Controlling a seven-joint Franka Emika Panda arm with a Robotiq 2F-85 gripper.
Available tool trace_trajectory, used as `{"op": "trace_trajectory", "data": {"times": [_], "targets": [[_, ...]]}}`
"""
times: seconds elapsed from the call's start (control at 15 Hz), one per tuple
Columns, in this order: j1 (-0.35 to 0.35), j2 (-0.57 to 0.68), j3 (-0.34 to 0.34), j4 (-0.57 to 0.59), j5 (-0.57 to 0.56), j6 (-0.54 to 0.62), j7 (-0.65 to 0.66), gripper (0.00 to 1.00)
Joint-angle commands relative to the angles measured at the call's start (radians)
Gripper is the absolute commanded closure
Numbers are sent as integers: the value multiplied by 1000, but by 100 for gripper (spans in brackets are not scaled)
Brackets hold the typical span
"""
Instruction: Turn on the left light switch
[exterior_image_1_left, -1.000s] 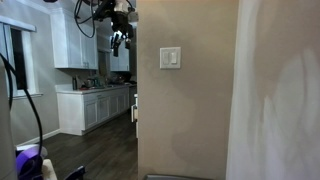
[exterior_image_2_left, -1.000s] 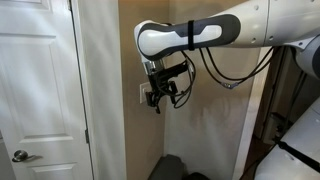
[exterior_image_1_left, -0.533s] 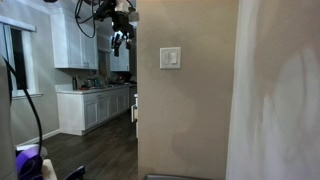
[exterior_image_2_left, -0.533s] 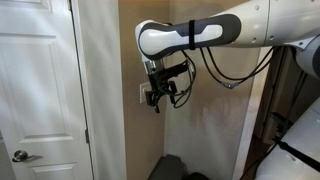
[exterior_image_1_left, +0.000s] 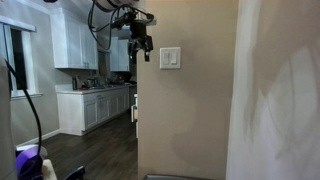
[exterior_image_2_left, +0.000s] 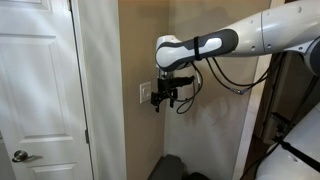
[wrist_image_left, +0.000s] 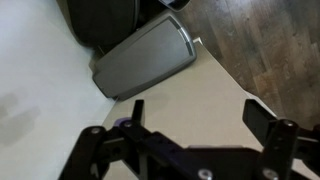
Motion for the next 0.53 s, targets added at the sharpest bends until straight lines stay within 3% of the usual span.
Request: {"op": "trace_trajectory", "data": {"times": [0.0,0.13,0.2,0.27,0.47], "targets": [[-12,-50,-55,-106,42,164,-117,0],[-12,-47,-74,-118,39,231,-165,0],[-10,-44,-79,-117,36,263,-186,25],[-8,-42,-83,-118,38,289,-203,27],[-4,-34,-92,-115,54,387,-236,47]]}}
